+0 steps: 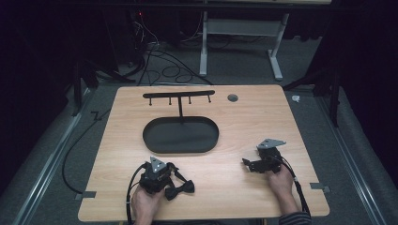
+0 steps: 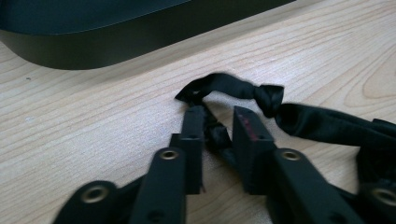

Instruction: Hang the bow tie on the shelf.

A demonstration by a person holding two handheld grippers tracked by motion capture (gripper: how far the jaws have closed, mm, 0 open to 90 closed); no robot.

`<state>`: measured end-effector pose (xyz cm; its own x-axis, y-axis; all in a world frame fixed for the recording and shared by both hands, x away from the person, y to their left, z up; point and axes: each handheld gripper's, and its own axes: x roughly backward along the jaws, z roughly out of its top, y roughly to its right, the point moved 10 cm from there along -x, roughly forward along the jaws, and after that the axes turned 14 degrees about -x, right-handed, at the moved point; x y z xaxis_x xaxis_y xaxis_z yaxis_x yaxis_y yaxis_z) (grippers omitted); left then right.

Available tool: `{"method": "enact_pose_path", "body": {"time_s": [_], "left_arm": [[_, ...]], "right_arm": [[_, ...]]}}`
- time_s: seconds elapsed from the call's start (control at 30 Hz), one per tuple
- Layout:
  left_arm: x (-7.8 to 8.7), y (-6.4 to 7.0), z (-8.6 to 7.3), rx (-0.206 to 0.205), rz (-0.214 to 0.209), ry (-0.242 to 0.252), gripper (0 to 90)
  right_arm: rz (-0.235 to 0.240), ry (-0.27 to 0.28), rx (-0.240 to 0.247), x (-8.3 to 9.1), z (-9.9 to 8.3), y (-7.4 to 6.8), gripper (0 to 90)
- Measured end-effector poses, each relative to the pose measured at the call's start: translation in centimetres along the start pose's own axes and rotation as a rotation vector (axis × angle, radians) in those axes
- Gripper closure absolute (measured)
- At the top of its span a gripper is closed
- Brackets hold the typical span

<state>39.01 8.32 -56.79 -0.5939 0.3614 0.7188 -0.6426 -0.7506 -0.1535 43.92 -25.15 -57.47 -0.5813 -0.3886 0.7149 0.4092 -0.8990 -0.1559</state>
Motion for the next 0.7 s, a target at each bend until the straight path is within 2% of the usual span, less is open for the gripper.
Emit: {"method": "enact_pose_path", "body": {"time_s": [0.07,0.2,0.5,0.7], "left_arm": [[0.0,0.0,0.0,0.002,-0.005,-0.002,81.4],[0.0,0.0,0.0,0.011,-0.016,0.005,84.9],[0.0,-0.1,0.1,0.034,-0.049,0.019,87.9],[1.3,-0.1,1.4,0.005,-0.057,0.049,87.9]], "right_arm": [[0.0,0.0,0.0,0.0,0.0,0.0,14.8],[0.0,0.0,0.0,0.0,0.0,0.0,14.8],[-0.001,0.0,-0.001,0.0,0.0,0.0,14.8],[0.0,0.0,0.0,0.0,0.0,0.0,14.8]]}}
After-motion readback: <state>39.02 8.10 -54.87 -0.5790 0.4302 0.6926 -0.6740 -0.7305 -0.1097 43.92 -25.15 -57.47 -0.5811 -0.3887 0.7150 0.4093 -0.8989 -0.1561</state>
